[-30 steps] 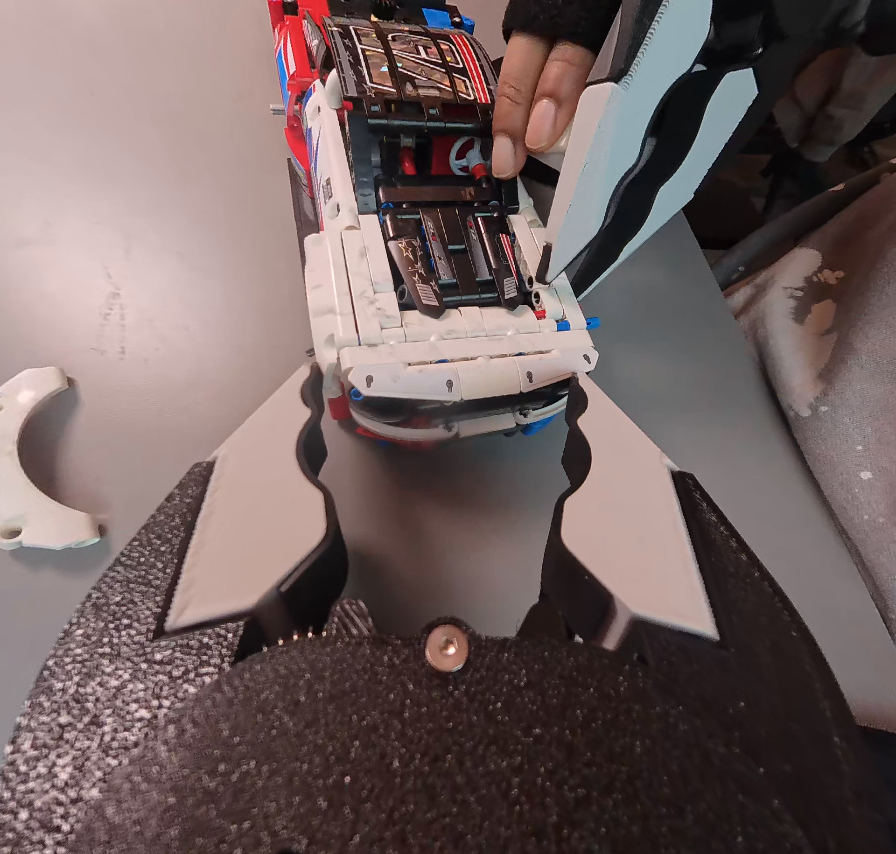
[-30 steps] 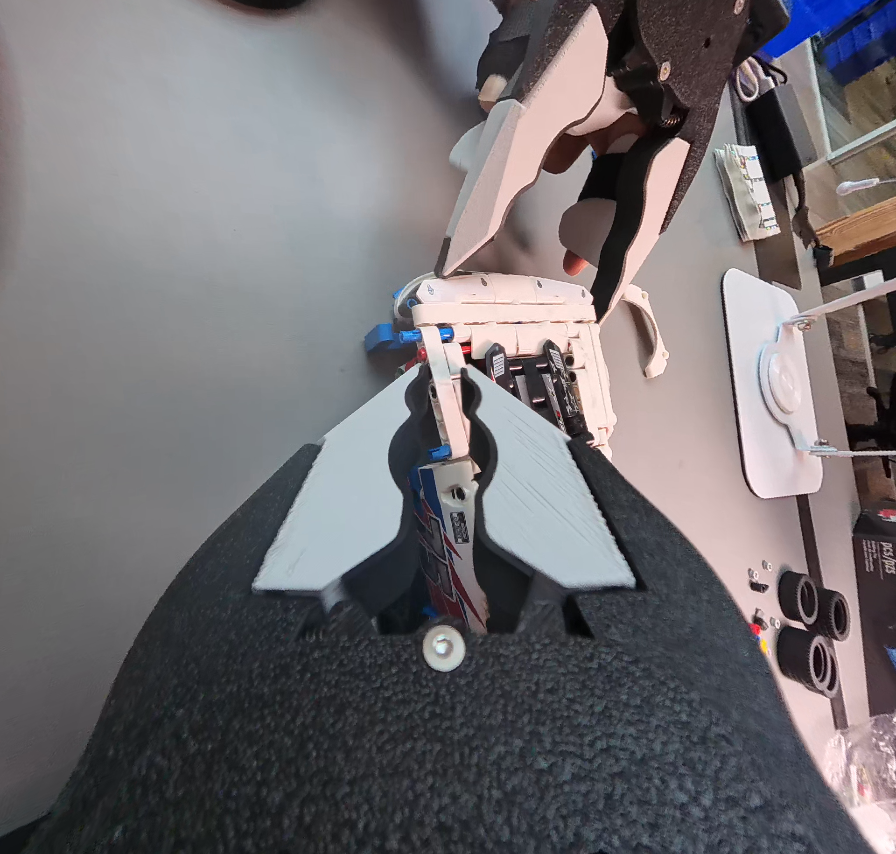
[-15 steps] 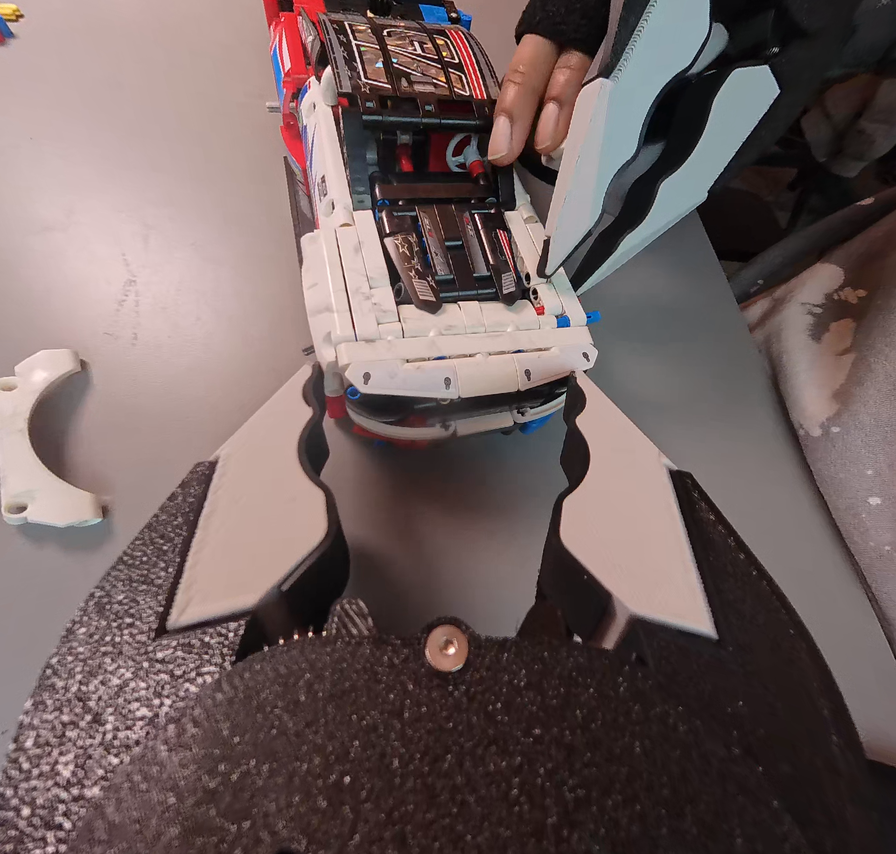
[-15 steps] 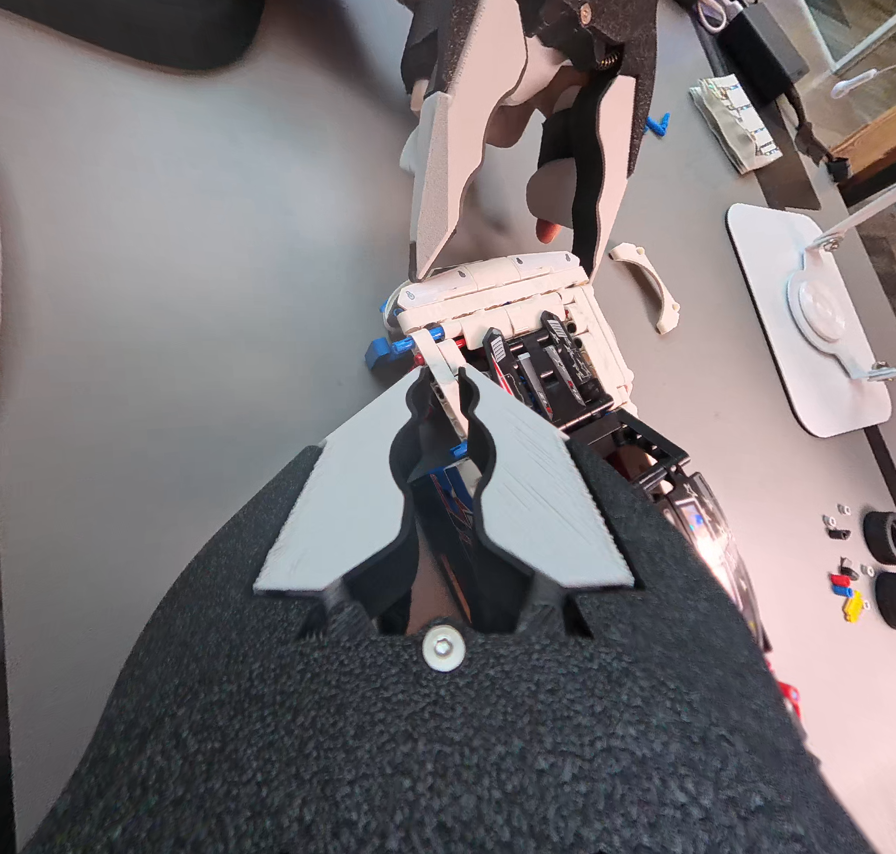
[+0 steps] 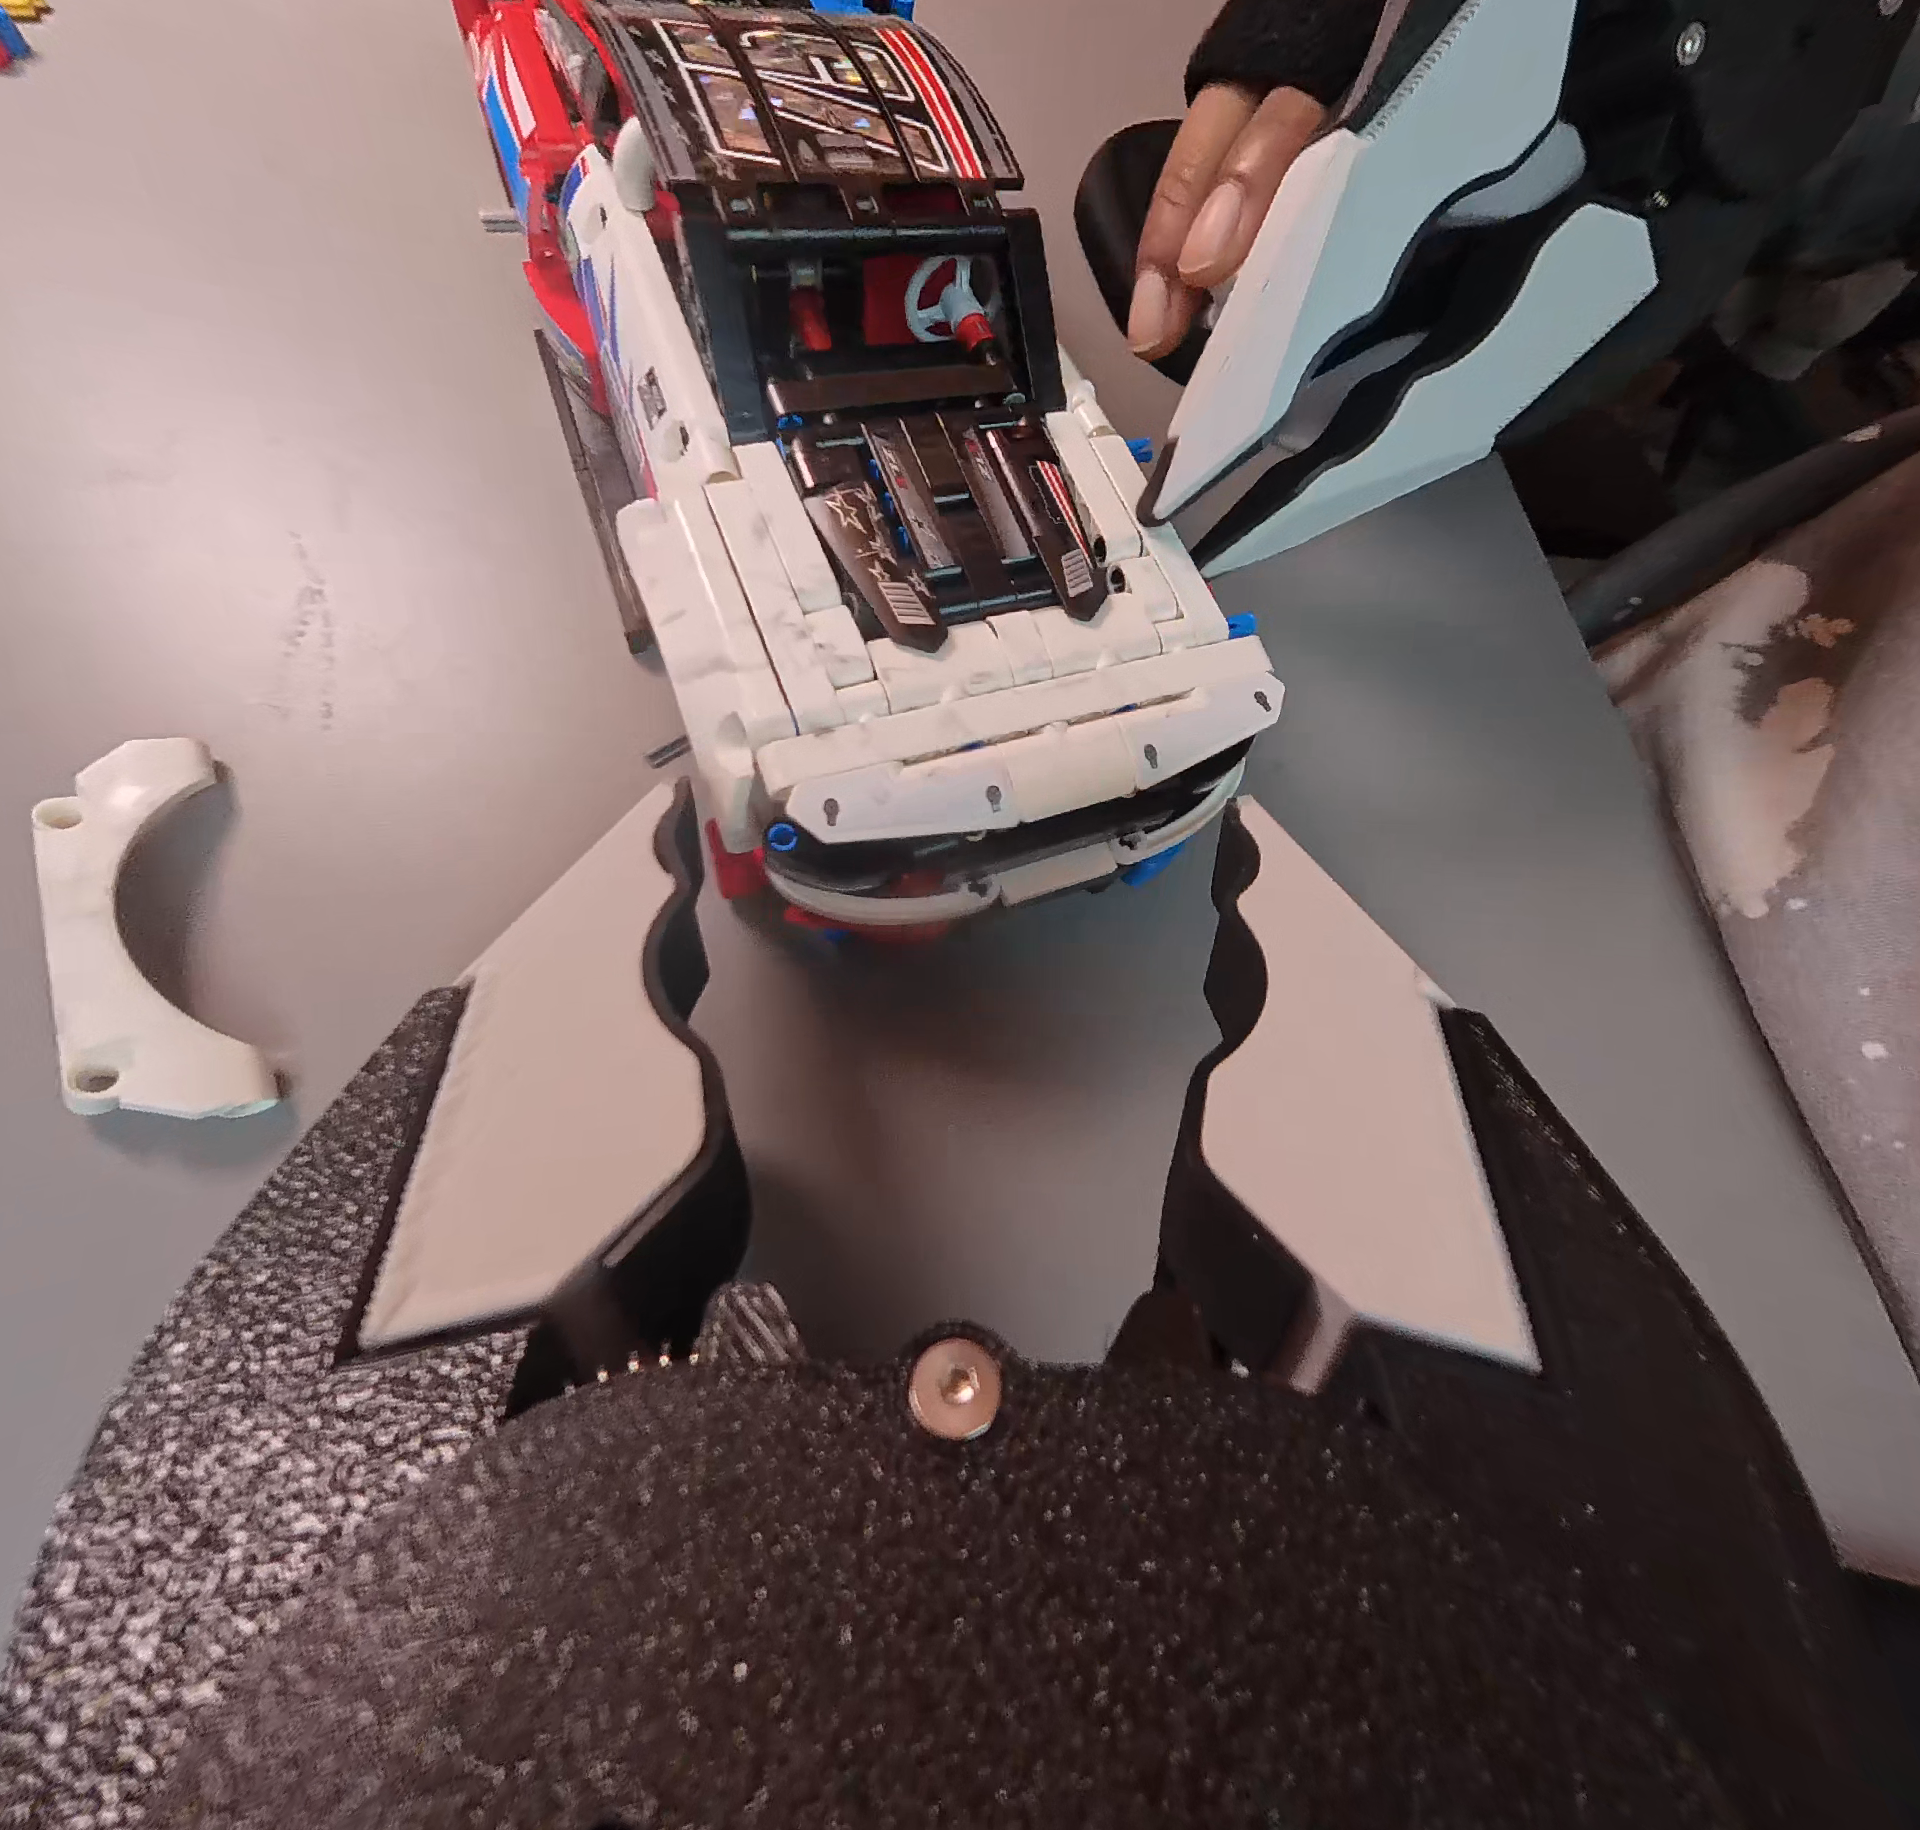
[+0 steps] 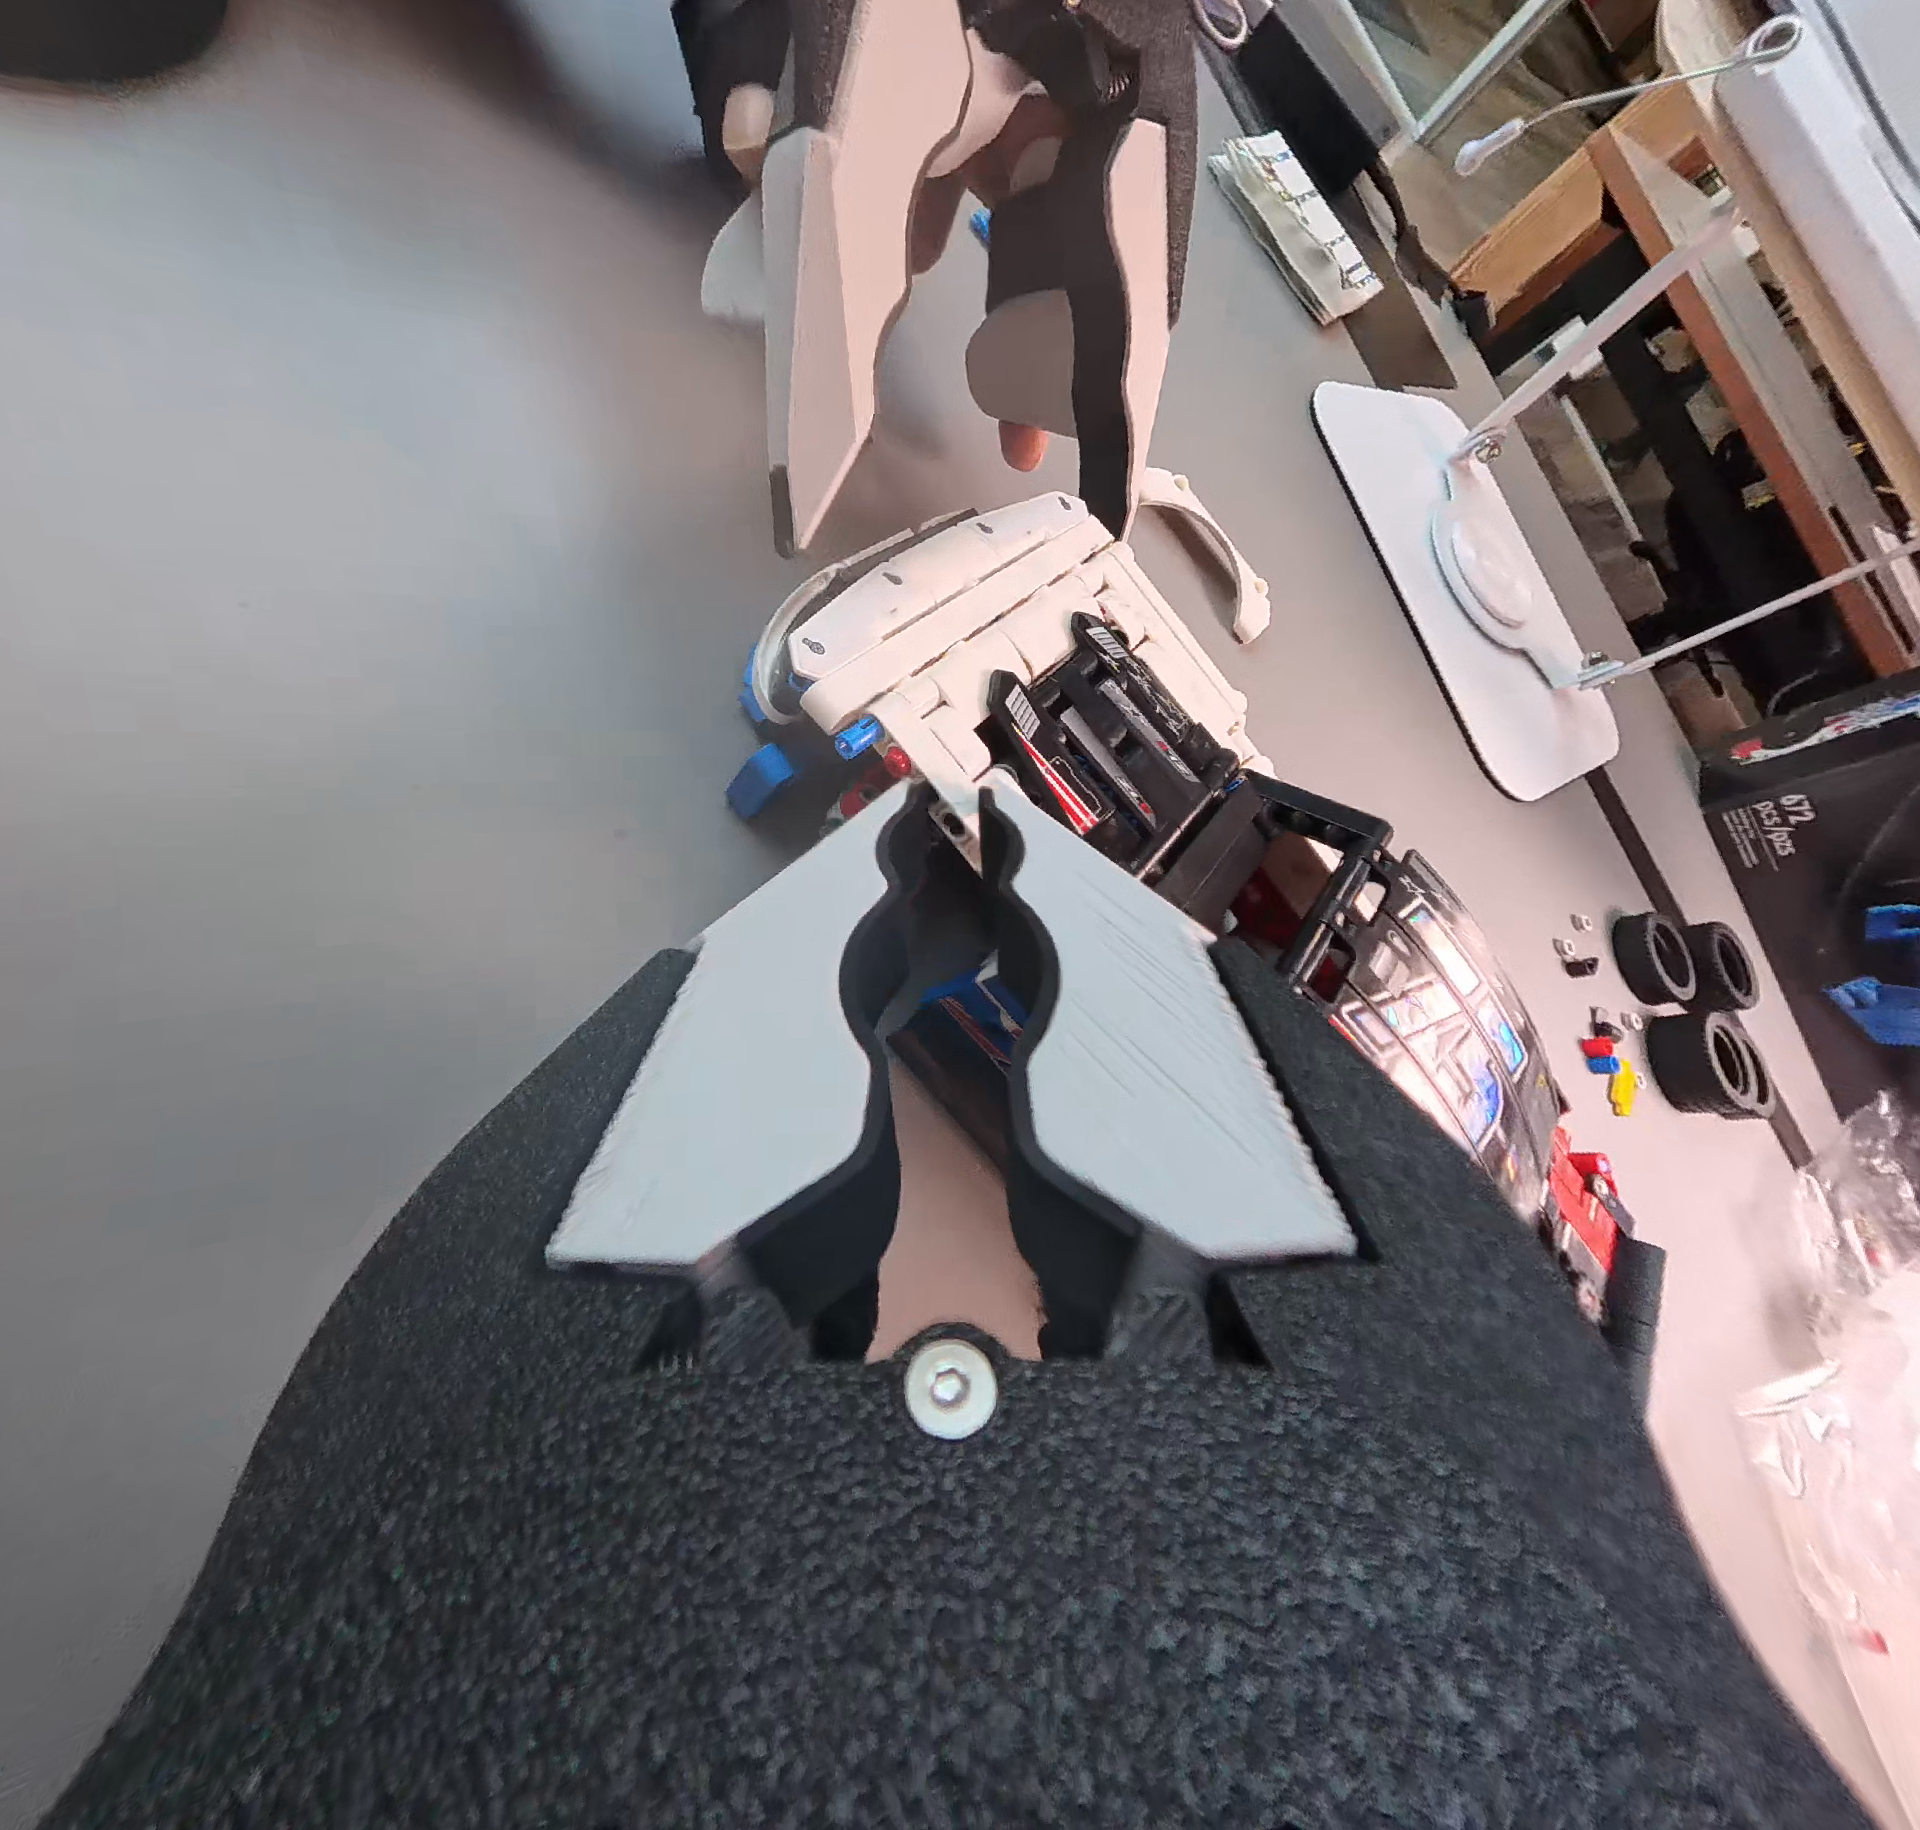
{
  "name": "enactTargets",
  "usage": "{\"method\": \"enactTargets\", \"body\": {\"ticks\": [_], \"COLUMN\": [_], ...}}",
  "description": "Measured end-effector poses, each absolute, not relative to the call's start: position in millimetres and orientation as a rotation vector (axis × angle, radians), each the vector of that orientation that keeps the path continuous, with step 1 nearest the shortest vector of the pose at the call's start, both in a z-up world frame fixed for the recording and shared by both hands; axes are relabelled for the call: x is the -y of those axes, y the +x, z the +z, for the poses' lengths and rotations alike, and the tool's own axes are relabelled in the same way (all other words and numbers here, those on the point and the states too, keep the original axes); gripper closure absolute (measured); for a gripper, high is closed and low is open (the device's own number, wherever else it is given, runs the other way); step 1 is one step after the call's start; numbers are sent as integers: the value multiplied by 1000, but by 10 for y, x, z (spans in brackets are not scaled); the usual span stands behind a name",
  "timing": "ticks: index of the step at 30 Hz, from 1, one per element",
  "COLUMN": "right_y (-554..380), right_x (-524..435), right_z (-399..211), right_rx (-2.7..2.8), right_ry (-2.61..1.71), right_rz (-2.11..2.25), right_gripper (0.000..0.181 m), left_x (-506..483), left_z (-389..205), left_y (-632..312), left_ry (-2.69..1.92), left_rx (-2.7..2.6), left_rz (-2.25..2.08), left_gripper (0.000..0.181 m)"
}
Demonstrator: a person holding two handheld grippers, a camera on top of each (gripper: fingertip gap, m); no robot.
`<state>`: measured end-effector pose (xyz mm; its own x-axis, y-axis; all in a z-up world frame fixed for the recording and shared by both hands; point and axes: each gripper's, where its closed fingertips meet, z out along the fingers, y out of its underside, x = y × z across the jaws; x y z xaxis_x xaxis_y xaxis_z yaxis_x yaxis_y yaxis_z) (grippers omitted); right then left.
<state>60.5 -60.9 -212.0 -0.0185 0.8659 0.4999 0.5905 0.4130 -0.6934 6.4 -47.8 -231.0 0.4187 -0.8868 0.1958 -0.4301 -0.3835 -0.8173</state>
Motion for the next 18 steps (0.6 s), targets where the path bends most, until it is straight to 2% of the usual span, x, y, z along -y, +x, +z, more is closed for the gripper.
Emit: {"method": "enactTargets", "body": {"ticks": [10,14,16,18], "right_y": [543,695,863,1125], "right_x": [571,547,458,201], "right_z": [-2132,-2030,-1840,-1813], "right_rx": [1712,1599,1413,1219], "right_ry": [-1350,-1448,-1567,-1728], "right_rz": [480,590,768,758], "right_gripper": [171,170,162,155], "left_x": [414,470,514,577], "left_z": [-2322,-2324,-2324,-2323], "left_y": [103,97,118,166], "left_ry": [-2004,-2017,-2027,-2034], "left_rx": [-1075,-1048,-1020,-1003], "left_rz": [-830,-824,-809,-803], "left_gripper": [86,98,98,98]}}
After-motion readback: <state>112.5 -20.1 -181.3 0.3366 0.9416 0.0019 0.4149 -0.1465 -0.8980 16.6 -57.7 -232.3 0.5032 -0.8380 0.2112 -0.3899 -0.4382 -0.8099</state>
